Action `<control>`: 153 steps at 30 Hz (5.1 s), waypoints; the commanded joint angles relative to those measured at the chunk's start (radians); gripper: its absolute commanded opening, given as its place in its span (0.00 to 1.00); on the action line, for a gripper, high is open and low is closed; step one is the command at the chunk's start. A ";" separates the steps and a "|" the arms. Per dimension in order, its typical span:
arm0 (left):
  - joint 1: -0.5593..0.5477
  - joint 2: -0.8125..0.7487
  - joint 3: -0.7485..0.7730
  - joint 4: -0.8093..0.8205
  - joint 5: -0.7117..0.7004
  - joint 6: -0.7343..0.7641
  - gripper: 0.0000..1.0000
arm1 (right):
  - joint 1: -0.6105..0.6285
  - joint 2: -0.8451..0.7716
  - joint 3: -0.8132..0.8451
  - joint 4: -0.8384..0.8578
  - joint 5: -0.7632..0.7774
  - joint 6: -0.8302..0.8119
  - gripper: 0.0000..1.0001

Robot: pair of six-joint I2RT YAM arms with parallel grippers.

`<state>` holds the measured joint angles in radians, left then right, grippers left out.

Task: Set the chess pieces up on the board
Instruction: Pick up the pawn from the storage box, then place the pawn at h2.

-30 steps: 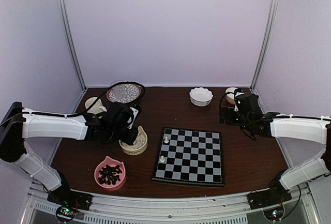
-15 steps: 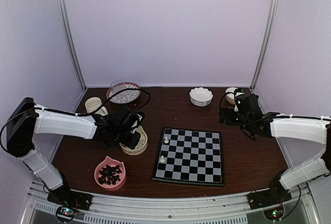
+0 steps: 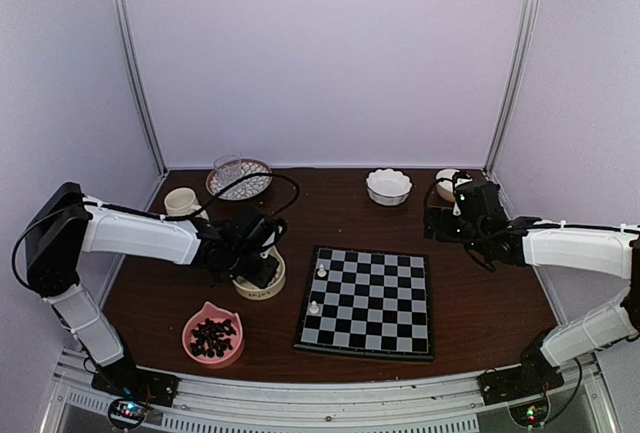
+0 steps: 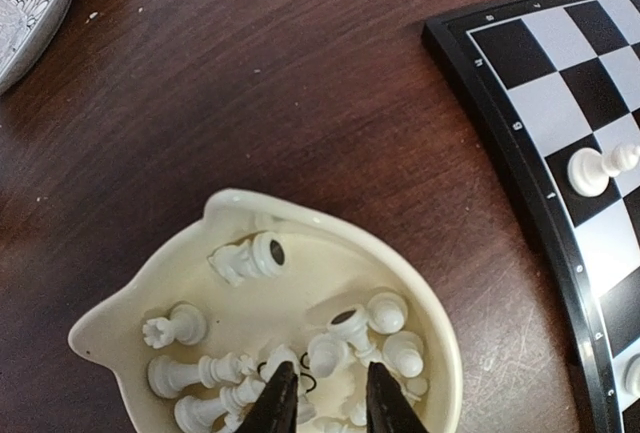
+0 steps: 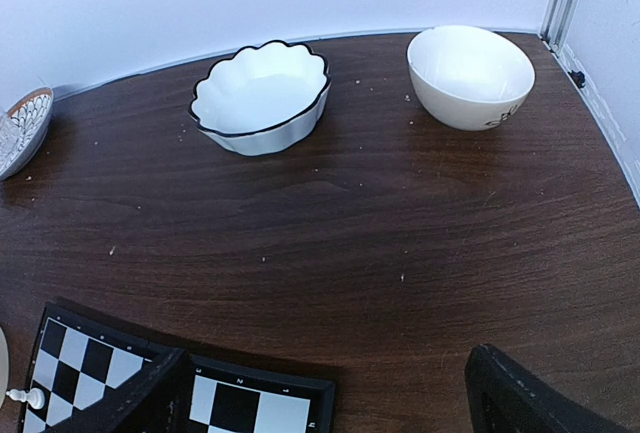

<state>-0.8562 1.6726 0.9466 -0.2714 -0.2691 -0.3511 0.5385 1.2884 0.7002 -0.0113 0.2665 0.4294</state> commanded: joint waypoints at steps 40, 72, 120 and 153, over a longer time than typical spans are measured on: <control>0.020 0.053 0.058 -0.031 0.008 0.011 0.02 | 0.006 -0.003 0.013 -0.006 -0.005 0.003 0.97; -0.144 -0.212 -0.102 0.215 0.365 0.205 0.02 | 0.006 0.000 0.015 -0.006 -0.007 0.002 0.97; -0.345 0.036 0.046 0.073 0.419 0.389 0.02 | 0.006 0.005 0.016 -0.007 0.002 -0.003 0.97; -0.365 0.072 0.075 0.037 0.341 0.404 0.09 | 0.006 0.006 0.016 -0.009 0.000 -0.001 0.97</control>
<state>-1.2148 1.7298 0.9936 -0.2382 0.0883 0.0357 0.5385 1.2888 0.7002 -0.0113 0.2619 0.4290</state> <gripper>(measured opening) 0.067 0.969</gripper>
